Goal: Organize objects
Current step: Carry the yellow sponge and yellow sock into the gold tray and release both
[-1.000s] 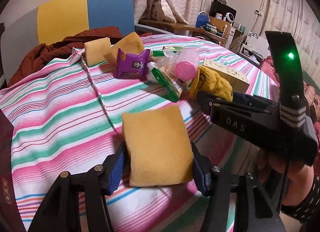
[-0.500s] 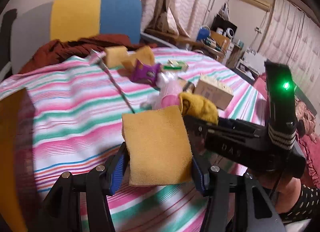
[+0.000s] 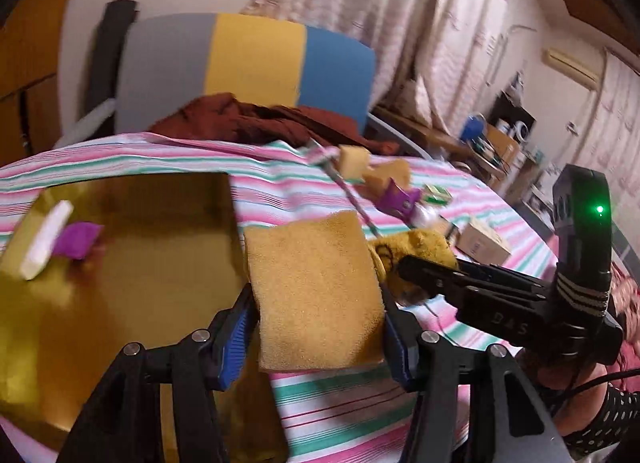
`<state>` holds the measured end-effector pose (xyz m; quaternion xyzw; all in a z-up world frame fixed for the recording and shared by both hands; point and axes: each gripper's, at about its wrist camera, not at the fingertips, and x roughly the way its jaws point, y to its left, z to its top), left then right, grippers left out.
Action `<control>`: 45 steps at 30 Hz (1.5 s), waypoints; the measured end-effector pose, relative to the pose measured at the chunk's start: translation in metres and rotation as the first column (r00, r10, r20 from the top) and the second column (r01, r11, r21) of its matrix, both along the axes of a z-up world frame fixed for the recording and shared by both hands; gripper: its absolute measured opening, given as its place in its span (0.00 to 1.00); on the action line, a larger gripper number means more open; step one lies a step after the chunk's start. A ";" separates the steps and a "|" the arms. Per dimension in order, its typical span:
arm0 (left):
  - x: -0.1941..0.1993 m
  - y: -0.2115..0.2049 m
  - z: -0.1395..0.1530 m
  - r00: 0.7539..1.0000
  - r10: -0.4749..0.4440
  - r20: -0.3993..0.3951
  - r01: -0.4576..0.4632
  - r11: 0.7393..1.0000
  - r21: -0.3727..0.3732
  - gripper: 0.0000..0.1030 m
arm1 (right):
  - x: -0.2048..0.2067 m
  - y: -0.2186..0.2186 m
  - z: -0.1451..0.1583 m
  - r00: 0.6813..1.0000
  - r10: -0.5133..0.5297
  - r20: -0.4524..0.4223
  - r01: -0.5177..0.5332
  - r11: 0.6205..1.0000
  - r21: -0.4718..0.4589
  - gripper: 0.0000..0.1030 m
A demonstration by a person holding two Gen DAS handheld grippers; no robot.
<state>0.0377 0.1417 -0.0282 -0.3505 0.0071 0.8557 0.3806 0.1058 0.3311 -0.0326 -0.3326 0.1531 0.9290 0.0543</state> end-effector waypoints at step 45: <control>-0.018 -0.001 0.023 1.000 0.019 0.017 -0.019 0.999 0.033 0.56 | -0.006 0.052 0.074 0.984 -0.098 -0.147 0.051 0.953 -0.298 0.33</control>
